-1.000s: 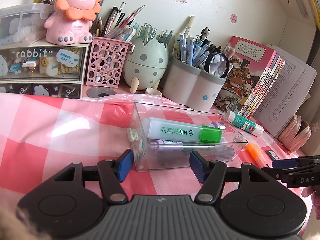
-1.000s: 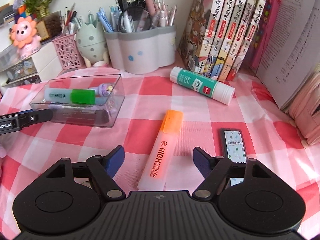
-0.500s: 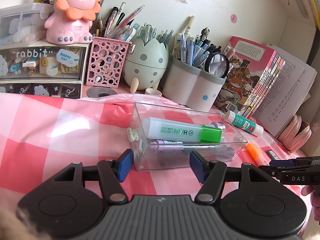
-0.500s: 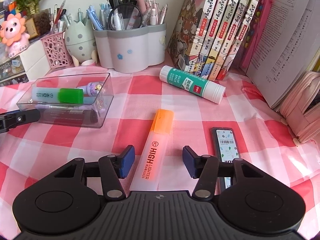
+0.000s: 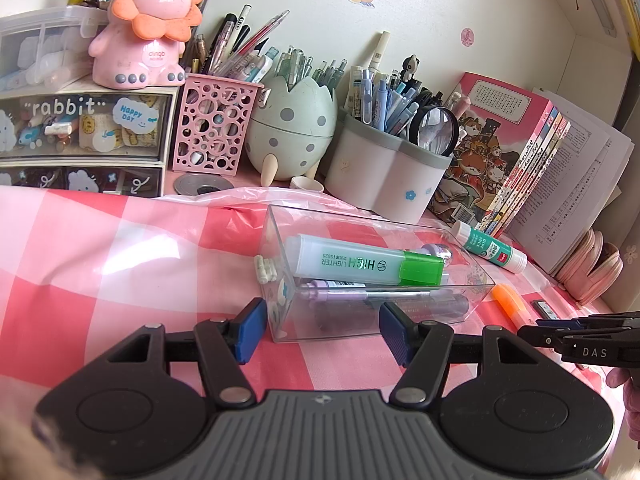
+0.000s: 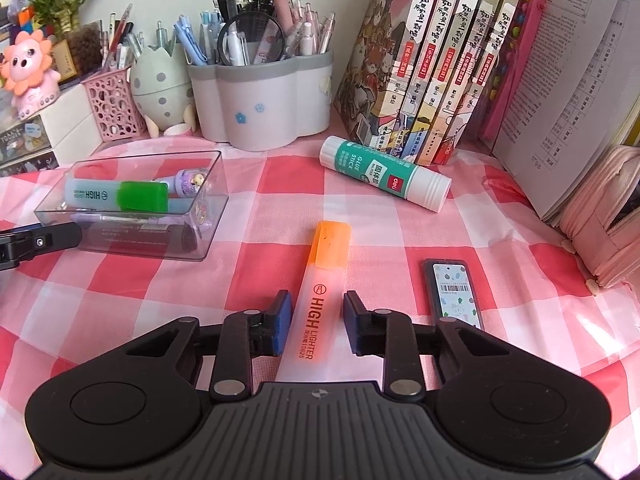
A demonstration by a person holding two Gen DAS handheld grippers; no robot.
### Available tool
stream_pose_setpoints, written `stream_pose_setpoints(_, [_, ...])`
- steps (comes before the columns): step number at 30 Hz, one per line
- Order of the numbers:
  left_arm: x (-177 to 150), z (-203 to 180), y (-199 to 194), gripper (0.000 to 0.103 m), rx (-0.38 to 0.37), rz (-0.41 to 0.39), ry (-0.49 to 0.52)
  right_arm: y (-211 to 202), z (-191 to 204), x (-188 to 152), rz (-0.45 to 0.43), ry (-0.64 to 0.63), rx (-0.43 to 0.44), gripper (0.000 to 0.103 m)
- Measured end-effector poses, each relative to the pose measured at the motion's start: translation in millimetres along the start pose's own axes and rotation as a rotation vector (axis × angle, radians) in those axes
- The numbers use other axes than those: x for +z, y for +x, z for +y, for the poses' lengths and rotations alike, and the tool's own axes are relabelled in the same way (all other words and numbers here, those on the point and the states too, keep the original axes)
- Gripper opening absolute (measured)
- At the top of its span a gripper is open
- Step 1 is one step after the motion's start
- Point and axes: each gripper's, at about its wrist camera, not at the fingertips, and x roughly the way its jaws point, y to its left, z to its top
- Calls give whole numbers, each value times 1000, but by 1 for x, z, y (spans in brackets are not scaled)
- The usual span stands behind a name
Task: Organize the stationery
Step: 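Grasp the orange highlighter with the right gripper and lift it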
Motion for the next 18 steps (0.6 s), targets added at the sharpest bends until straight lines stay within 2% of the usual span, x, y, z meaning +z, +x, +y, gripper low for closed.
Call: stream_pose_setpoints(18, [0, 0, 0, 36, 0, 0, 0, -4, 2, -1, -28, -20, 6, 23])
